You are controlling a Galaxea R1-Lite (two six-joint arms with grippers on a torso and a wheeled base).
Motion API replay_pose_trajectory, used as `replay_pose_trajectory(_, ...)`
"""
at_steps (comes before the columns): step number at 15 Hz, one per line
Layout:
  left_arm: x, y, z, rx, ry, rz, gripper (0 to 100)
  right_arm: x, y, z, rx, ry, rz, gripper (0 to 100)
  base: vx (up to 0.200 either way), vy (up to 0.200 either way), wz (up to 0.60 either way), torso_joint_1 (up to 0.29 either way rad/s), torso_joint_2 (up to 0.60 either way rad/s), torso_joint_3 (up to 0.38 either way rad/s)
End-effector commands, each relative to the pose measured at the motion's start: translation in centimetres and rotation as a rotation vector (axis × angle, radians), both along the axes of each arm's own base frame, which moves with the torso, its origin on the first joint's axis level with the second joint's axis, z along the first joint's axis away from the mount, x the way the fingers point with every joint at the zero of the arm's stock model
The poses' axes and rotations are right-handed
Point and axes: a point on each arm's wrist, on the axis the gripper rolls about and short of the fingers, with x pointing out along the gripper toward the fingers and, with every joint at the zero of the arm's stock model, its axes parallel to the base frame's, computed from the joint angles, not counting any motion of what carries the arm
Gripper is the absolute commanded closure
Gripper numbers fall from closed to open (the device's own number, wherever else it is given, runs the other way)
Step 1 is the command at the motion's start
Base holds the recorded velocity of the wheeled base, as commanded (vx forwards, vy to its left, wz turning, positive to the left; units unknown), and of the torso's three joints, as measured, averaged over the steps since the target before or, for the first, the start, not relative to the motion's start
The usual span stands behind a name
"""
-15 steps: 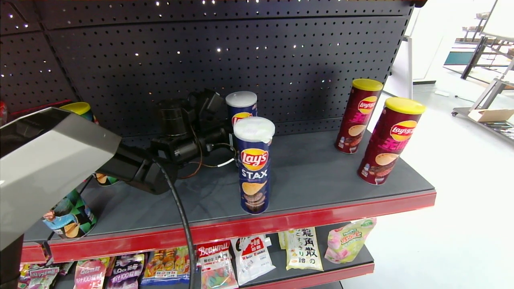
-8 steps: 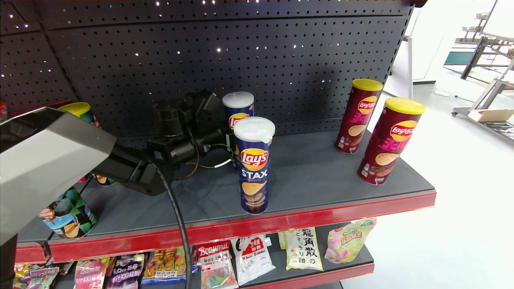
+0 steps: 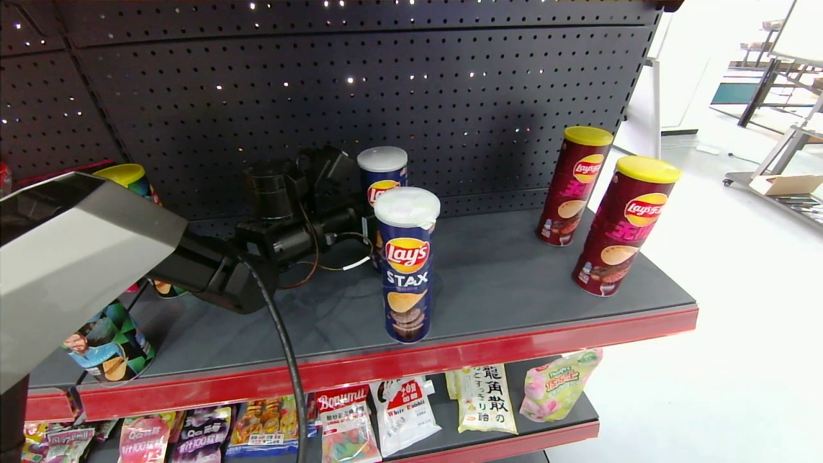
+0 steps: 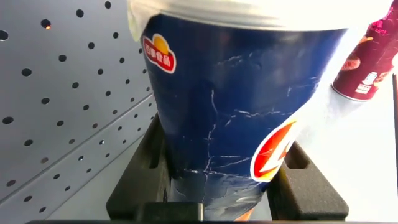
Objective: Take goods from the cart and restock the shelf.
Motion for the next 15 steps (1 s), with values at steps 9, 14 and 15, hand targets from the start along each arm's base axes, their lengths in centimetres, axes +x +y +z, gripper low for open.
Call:
replay_pose_trajectory(9,-1.2,0.6,1.1,0.006,0.012,-0.004,0,0.0,0.0,0.0,-0.001,0.002,0.000,0,0.000,0.000,0.00,0.000,0.00,0.000)
replay_pose_trajectory(14,-4.2,3.7,1.9,0.022,0.056,0.042,0,0.0,0.0,0.0,-0.001,0.002,0.000,0,0.000,0.000,0.00,0.000,0.00,0.000)
replay_pose_trajectory(15,-5.0,4.2,2.2,0.026,0.066,0.048,0,0.0,0.0,0.0,-0.001,0.003,-0.001,0,0.000,0.000,0.00,0.000,0.00,0.000)
